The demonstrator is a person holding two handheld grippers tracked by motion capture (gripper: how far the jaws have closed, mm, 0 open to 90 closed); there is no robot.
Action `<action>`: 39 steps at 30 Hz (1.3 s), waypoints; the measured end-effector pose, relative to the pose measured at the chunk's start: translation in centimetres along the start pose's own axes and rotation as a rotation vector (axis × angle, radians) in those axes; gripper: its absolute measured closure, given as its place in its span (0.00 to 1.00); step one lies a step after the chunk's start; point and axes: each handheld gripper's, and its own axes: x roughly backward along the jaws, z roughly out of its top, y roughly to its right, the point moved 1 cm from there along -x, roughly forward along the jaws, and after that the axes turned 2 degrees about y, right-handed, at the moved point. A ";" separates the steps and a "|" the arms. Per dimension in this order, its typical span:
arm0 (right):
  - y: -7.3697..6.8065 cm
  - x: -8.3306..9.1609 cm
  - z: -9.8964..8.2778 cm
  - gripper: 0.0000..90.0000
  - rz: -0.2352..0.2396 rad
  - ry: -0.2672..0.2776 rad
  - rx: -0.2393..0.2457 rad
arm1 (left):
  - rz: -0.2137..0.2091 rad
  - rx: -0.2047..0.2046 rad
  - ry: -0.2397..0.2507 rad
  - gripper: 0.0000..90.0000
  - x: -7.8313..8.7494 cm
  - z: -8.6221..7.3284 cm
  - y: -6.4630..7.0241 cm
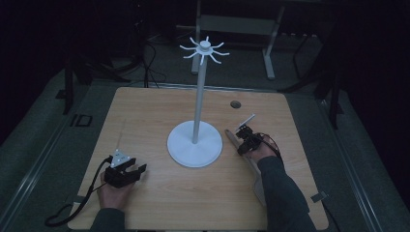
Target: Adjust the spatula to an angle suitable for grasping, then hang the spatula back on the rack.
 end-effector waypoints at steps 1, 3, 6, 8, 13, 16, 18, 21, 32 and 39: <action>0.0 -0.1 0.0 0.80 -0.002 -0.004 -0.001 | 0.000 0.000 0.001 0.52 0.0 0.0 0.0; 0.0 -0.2 0.1 0.80 -0.003 -0.009 -0.002 | -0.001 0.000 0.001 0.52 0.0 0.0 0.0; -0.1 -0.5 0.2 0.80 -0.015 -0.017 -0.003 | -0.001 0.001 0.001 0.52 0.0 0.0 0.0; -0.2 -0.5 0.3 0.80 -0.019 -0.014 -0.001 | -0.001 0.000 0.001 0.52 0.0 0.0 0.0; -0.2 -0.5 0.3 0.82 -0.021 -0.007 -0.007 | -0.002 0.003 0.003 0.52 0.0 0.0 0.0; -0.2 -0.5 0.1 0.82 -0.025 0.006 -0.006 | -0.002 0.002 0.003 0.51 0.0 0.0 0.0; -0.5 -0.2 0.0 0.83 -0.030 0.028 -0.004 | -0.001 0.001 0.004 0.52 0.0 0.0 0.0; -0.6 0.3 -0.1 0.83 -0.035 0.050 0.002 | -0.002 0.000 0.004 0.51 0.0 0.0 0.0; -0.7 2.6 -0.7 0.84 -0.046 0.138 0.008 | -0.003 0.002 0.004 0.51 0.0 0.0 -0.1; -0.7 3.7 -1.3 0.84 -0.054 0.193 0.013 | -0.003 0.002 0.004 0.51 0.0 0.0 -0.1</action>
